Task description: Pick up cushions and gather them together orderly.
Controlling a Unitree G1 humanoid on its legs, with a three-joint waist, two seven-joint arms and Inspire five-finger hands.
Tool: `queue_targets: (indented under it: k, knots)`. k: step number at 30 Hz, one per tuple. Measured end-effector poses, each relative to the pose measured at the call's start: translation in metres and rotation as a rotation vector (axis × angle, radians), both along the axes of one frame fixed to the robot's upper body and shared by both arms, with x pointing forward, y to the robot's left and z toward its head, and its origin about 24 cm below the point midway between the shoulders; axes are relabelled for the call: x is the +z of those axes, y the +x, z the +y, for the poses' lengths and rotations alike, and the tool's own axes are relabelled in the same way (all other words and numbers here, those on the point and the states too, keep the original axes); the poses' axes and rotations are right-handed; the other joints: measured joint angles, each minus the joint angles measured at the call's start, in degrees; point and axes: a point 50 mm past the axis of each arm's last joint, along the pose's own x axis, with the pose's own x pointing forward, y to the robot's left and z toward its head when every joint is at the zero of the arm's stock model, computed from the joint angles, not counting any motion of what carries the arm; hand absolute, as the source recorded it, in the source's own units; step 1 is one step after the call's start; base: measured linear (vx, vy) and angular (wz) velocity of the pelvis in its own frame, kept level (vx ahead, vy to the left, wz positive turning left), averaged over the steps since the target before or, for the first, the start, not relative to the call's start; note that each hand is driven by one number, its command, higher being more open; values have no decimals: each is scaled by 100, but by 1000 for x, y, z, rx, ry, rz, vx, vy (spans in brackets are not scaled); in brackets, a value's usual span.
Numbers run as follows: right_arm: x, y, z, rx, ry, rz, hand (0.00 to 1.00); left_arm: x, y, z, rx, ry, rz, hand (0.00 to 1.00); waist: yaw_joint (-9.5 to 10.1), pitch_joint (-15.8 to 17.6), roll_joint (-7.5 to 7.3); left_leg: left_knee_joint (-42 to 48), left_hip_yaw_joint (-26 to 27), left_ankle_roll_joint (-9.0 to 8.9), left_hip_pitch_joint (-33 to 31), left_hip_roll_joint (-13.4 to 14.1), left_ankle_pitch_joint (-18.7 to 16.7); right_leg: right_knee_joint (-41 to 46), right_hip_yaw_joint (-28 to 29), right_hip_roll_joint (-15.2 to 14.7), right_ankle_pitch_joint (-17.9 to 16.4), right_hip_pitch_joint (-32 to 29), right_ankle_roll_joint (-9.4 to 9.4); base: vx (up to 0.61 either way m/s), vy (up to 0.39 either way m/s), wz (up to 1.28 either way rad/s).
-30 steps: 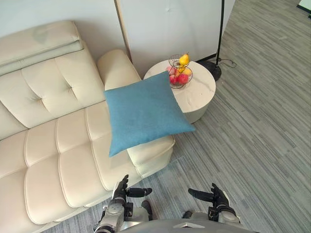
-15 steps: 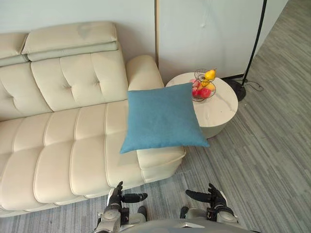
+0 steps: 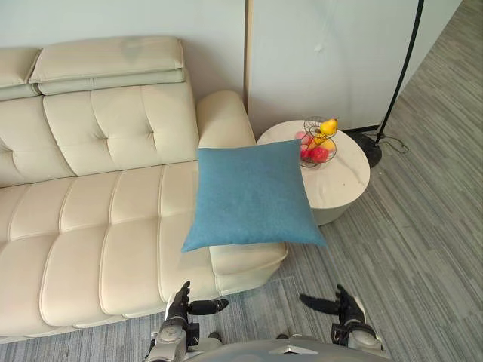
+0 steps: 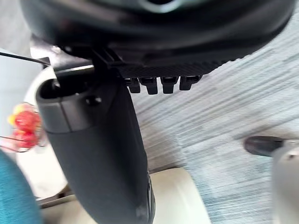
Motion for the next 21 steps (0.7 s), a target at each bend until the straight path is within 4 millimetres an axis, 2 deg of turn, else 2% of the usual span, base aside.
queue_targets:
  k: [1, 3, 4, 5, 7, 14, 21]
  knots:
    - [6, 5, -3, 1, -19, -38, 100, 2, 1, 1, 6, 0, -12, 100, -3, 0, 0, 0, -4, 1, -24, -1, -1, -3, -4, -8, 7, -17, 10, 0, 0, 0]
    - [33, 29, -12, 39, -15, -227, 100, 12, 9, 9, 4, 16, -85, 100, -47, 0, 0, 1, -5, 7, -111, -13, -4, -17, 2, -16, 68, -106, 27, -75, 35, 0]
    - [37, 33, -14, 48, -14, -248, 100, 13, 11, 10, 2, 18, -96, 100, -50, 0, 0, 0, -6, 10, -117, -15, -6, -20, 2, -16, 74, -113, 28, -107, 33, 2]
    - [57, 50, -24, 79, -58, -346, 100, 22, 20, 18, 10, 23, -151, 100, -54, -28, 4, 0, -10, 21, -183, -25, -5, -23, 4, -12, 112, -184, 33, -98, 21, 2]
    - [76, 66, -31, 79, -111, -442, 100, 29, 26, 28, 63, 30, -198, 100, -58, -74, 13, 0, -16, 62, -248, -48, 23, -70, 11, -9, 172, -233, 40, -95, 20, 0]
    - [88, 78, -45, 62, -174, -480, 100, 35, 28, 45, 105, 64, -222, 100, -70, -167, 112, -123, -136, 138, -421, -126, 159, -217, -76, -33, 276, -332, 75, -25, 11, 9]
    - [102, 105, -45, 51, -174, -545, 100, 61, 52, 60, 192, 92, -372, 100, -72, -169, 115, -221, -244, 155, -446, -166, 216, -361, -212, -46, 325, -279, 84, 24, 6, 9]
